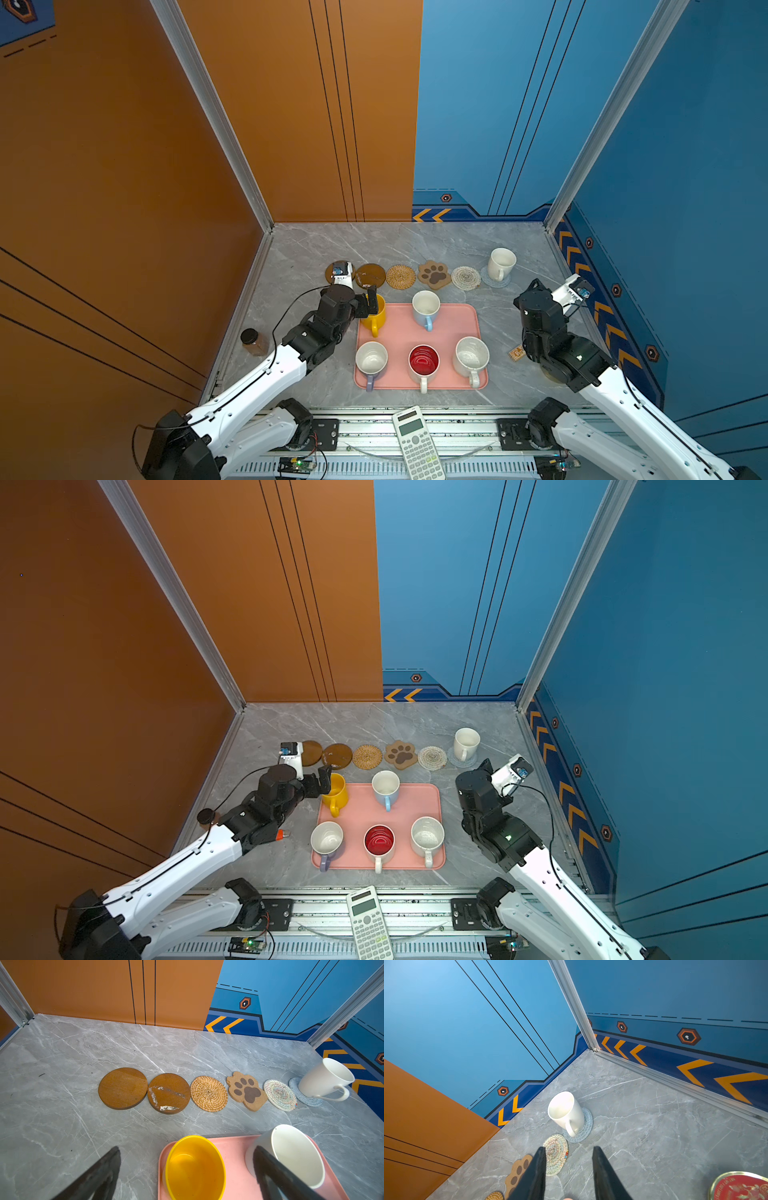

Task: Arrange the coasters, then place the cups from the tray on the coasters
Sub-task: 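Move the left gripper over the yellow mug on the pink tray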

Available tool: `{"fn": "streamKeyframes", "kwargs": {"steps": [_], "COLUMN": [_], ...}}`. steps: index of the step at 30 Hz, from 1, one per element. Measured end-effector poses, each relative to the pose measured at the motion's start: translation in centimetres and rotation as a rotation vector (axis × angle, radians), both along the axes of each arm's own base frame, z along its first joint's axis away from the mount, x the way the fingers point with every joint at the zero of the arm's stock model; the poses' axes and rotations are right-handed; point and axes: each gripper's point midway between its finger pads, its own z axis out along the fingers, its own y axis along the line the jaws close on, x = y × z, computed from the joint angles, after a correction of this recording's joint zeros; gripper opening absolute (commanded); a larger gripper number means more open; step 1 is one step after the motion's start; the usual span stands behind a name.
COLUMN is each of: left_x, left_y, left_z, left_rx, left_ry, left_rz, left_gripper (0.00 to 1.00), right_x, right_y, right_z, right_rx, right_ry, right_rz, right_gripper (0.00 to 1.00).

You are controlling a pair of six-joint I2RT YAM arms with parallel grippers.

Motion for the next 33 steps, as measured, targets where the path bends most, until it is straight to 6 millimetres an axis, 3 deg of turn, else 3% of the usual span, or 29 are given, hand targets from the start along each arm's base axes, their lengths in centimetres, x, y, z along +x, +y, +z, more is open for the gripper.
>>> {"fn": "streamKeyframes", "kwargs": {"steps": [3,9,11,21,25,33], "left_x": [0.0,0.0,0.0,-0.1,-0.2,-0.4], "left_y": [0.0,0.1,0.1,0.2,0.4,0.9], "left_z": [0.0,0.0,0.0,0.1,0.5,0.6], "left_rx": [0.0,0.0,0.001,0.001,0.0,0.016], "left_ry": [-0.001,-0.001,-0.001,-0.003,-0.015,-0.015], "left_rz": [0.002,0.003,0.003,0.007,0.013,0.027], "left_gripper": [1.0,1.0,1.0,1.0,1.0,0.93], "right_x": [-0.1,0.2,0.4,1.9,2.1,2.0], "right_y": [0.0,0.7,1.0,3.1,3.9,3.9], "right_z": [-0.1,-0.5,-0.7,-1.2,-1.4,-1.1], "right_rx": [0.009,0.033,0.037,0.129,0.142,0.15], "right_ry": [-0.003,0.009,0.02,0.028,0.028,0.013], "right_rz": [0.001,0.038,0.063,0.223,0.268,0.277], "right_gripper": [0.3,0.06,0.02,0.05,0.16,0.19]}}
